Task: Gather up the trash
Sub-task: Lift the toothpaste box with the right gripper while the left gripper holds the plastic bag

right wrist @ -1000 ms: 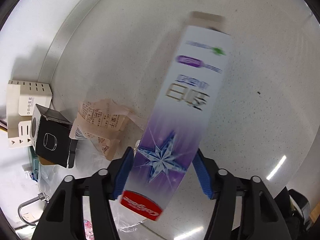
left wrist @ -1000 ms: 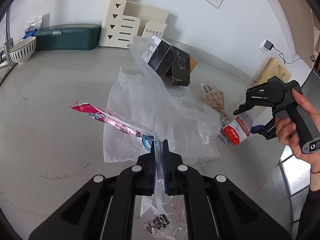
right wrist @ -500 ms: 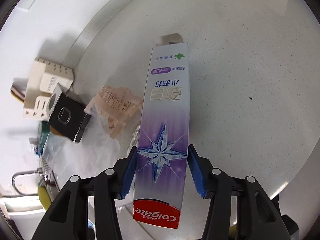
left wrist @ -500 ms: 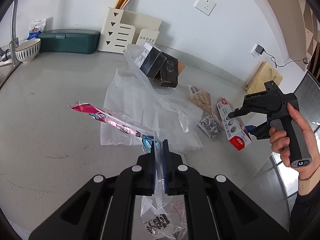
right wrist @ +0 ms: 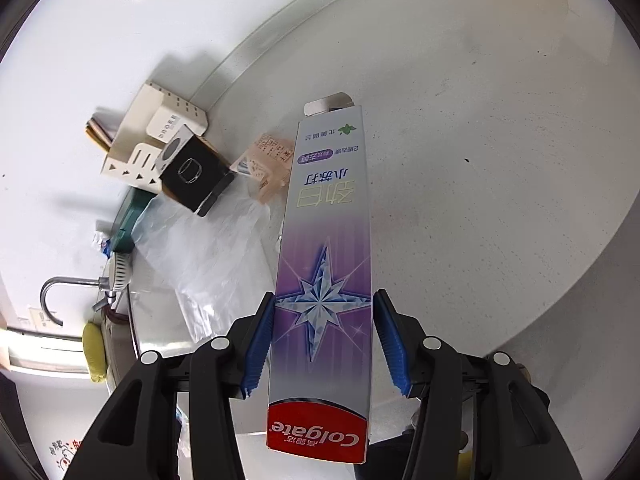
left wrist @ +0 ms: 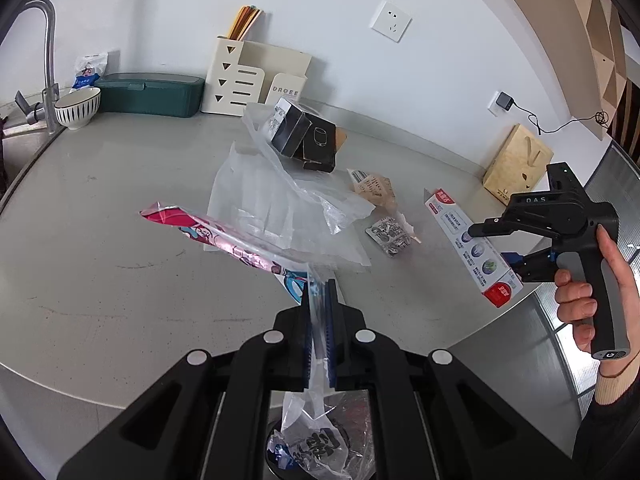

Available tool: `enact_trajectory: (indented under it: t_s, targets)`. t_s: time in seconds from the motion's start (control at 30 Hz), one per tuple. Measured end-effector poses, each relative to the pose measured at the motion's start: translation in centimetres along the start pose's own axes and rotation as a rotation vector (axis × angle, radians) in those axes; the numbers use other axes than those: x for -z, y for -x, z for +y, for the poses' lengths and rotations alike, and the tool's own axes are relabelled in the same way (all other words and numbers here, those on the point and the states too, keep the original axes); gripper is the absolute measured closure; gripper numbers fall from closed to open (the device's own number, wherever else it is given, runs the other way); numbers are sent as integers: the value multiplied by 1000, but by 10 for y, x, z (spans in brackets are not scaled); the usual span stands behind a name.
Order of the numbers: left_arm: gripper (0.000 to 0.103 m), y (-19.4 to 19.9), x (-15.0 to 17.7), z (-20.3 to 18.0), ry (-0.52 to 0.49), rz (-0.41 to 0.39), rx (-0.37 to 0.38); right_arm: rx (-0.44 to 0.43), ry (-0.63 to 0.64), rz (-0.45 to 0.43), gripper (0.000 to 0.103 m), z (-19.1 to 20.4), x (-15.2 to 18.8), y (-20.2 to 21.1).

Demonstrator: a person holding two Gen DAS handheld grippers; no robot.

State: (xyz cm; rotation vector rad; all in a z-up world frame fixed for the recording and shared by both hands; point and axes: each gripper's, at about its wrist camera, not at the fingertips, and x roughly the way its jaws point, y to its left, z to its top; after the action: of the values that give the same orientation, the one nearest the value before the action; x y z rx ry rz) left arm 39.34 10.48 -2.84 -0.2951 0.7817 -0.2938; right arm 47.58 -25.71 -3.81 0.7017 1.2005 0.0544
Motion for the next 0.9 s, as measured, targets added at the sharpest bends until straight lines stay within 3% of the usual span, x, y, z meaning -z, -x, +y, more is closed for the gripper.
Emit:
enact_trajectory:
  t_s: [0.53, 0.9]
  targets:
    - [96, 62, 53, -61, -52, -26, 32, -88, 169, -65, 50, -36, 98, 93]
    - [96, 84, 106, -104, -86, -1, 93, -156, 215, -69, 50, -82, 175, 123]
